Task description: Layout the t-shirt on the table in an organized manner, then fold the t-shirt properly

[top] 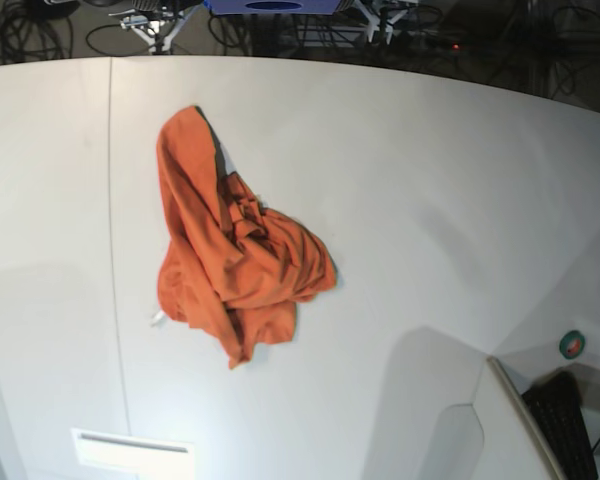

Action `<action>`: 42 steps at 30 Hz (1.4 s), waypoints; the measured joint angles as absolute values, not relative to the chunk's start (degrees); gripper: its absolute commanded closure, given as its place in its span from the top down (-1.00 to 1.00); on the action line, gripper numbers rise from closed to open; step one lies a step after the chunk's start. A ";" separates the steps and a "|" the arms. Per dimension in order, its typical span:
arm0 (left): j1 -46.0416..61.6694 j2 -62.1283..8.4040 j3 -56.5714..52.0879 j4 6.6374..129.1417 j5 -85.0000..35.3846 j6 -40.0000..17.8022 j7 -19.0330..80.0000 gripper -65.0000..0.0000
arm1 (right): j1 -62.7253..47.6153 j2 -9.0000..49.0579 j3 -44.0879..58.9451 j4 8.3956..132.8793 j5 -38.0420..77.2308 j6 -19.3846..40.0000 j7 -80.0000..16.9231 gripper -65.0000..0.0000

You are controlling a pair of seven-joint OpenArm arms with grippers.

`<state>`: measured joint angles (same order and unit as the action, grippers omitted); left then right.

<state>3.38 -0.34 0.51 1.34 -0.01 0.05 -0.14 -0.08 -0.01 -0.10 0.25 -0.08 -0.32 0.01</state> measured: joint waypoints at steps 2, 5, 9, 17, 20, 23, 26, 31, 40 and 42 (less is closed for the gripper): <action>3.73 -0.32 0.51 2.63 -0.03 0.05 -0.16 -0.99 | -0.12 -0.01 -0.10 0.23 -0.08 -0.32 0.03 -1.00; 3.75 -0.32 0.03 2.96 -0.23 0.05 -0.16 -0.99 | -0.21 -0.01 0.05 0.23 -0.08 -0.30 -0.03 -1.00; 3.36 -0.32 0.03 2.98 -0.23 0.05 -0.14 -0.99 | -0.01 -0.82 0.12 0.19 -0.08 -0.32 -0.08 -1.00; 7.73 -0.38 0.51 5.82 0.08 0.21 0.60 -1.00 | -0.73 -1.23 0.12 0.14 -0.05 0.49 0.05 -1.00; 9.02 -0.89 0.56 6.00 -0.08 0.10 0.51 -0.99 | -1.50 -0.89 0.12 0.14 -0.08 0.47 -0.05 -0.86; 8.71 -1.34 0.34 6.09 -0.05 0.21 0.36 -0.99 | -2.46 -0.60 0.12 0.14 -0.10 0.49 0.03 -0.24; 7.94 -1.30 -0.05 7.46 -0.23 0.21 0.19 -0.98 | -4.12 -0.14 0.10 0.78 -0.10 0.49 0.38 0.45; 8.23 -0.84 -0.03 9.63 -0.25 0.12 -0.23 -0.98 | -8.80 -0.14 0.10 7.25 -0.23 5.15 -0.32 0.06; 8.08 -1.26 -0.03 9.76 -0.27 0.21 0.47 -0.50 | -8.49 -0.01 0.03 8.14 -0.05 6.68 -0.05 -1.00; 7.97 -1.23 0.21 9.87 -0.40 0.19 0.47 -0.14 | -8.64 -0.08 0.05 8.14 -0.05 6.70 0.01 -1.00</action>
